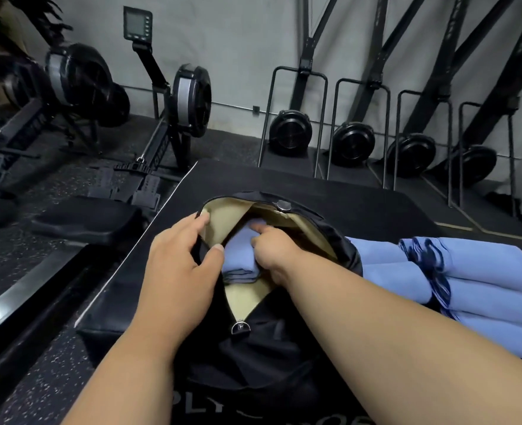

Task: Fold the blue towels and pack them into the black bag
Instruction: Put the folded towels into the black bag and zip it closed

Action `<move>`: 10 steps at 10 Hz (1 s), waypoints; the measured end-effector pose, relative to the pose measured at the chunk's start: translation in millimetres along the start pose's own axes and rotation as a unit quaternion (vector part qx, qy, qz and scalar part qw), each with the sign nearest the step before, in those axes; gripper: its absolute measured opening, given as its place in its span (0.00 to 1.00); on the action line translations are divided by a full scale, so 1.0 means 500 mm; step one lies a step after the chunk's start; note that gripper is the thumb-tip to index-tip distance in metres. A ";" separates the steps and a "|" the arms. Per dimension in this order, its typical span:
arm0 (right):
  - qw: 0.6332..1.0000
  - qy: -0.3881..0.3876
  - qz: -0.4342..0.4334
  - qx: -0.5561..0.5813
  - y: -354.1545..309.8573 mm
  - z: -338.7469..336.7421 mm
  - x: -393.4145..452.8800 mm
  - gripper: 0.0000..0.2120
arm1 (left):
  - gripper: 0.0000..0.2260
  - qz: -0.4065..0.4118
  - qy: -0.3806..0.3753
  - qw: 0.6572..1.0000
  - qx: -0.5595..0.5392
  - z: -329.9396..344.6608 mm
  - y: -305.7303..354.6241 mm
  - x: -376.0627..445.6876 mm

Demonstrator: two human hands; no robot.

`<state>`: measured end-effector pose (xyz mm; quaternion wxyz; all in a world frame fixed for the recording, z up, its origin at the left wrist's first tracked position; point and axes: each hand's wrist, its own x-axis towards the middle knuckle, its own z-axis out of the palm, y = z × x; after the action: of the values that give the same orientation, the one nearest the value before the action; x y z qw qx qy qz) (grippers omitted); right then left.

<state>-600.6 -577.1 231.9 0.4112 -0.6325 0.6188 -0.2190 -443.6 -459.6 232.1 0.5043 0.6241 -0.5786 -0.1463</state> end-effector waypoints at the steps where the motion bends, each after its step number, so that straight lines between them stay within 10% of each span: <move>1: 1.000 0.009 0.015 0.013 -0.002 0.008 0.027 0.24 | 0.28 -0.011 -0.006 1.000 -0.014 -0.010 -0.001 0.002; 6: 0.999 0.044 -0.007 0.021 0.006 0.041 0.052 0.22 | 0.31 0.001 -0.030 0.999 -0.037 -0.030 -0.006 -0.007; 10: 0.987 0.079 -0.140 -0.025 0.031 -0.096 -0.235 0.16 | 0.32 0.018 -0.044 0.999 -0.002 -0.012 0.003 -0.008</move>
<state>-664.1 -474.1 274.0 0.3100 -0.7035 0.5604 -0.3081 -441.2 -452.8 234.4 0.4823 0.6053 -0.6112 -0.1657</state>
